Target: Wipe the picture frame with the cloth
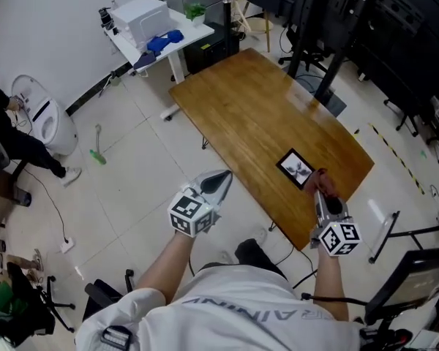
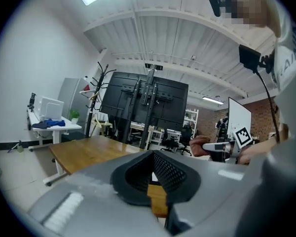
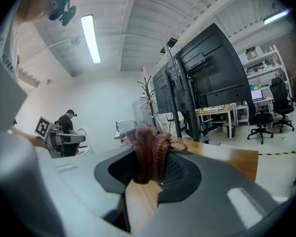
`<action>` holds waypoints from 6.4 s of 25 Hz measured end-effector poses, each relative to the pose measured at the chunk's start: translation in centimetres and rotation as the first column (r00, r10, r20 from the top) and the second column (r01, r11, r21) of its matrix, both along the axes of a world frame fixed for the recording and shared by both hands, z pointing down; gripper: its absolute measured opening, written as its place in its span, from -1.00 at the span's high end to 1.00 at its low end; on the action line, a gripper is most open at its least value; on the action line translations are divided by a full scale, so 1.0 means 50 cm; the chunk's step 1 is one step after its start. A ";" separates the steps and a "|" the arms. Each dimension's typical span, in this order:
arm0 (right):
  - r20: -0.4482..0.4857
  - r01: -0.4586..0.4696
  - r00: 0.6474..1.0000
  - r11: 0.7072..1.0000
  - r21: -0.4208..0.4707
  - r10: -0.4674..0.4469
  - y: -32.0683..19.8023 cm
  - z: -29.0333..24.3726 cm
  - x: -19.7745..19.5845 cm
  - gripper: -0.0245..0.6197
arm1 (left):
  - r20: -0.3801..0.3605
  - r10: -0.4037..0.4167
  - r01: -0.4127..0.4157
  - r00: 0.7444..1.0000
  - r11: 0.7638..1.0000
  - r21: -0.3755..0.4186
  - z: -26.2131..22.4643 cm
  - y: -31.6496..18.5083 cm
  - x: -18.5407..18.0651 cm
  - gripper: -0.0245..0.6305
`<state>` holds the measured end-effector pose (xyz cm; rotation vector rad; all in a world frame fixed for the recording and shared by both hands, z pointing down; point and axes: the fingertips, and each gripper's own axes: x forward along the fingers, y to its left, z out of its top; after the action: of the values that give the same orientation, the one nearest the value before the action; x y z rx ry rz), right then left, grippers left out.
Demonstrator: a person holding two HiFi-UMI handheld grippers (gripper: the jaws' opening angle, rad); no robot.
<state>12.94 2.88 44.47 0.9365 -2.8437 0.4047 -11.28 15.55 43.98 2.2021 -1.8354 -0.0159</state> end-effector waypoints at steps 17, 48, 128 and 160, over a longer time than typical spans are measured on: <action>0.052 -0.173 0.982 0.978 -0.114 0.179 -0.221 0.061 0.076 0.55 | 0.036 0.316 -0.311 0.948 0.944 -0.105 0.042 -0.383 0.137 0.91; -0.080 -0.173 0.985 0.863 -0.475 0.153 -0.264 0.345 -0.209 0.55 | -0.065 0.666 -0.585 0.743 0.600 -0.546 0.494 -0.400 0.205 0.91; -0.366 -0.275 0.927 0.813 -0.514 0.083 -0.233 0.437 -0.222 0.55 | -0.059 0.636 -0.566 0.770 0.637 -0.524 0.491 -0.402 0.204 0.91; -0.414 -0.431 0.881 0.750 -0.502 0.230 -0.184 0.440 0.001 0.55 | -0.065 0.621 -0.555 0.781 0.644 -0.526 0.466 -0.515 0.191 0.91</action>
<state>12.97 -6.33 66.45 1.2252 -2.0337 0.9889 -1.76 -10.21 67.30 2.2867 -0.8965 0.6835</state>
